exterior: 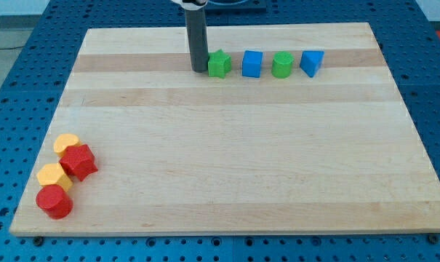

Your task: Move the red star diagonal bottom left to the blue triangle

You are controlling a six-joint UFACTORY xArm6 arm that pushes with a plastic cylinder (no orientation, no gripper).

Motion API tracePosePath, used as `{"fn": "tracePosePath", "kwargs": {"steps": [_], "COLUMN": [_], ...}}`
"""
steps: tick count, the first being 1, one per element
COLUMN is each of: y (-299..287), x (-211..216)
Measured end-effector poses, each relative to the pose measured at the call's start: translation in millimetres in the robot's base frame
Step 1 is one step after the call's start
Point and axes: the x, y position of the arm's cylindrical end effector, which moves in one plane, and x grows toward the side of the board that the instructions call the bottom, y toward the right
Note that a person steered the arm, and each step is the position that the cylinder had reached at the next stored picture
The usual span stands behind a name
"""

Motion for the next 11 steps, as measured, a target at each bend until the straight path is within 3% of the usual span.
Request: {"fn": "tracePosePath", "kwargs": {"steps": [1, 3, 4, 5, 6, 7, 8, 11], "y": [-41, -217, -245, -246, -246, -243, -223, -185], "x": [4, 73, 91, 159, 178, 227, 302, 296]}}
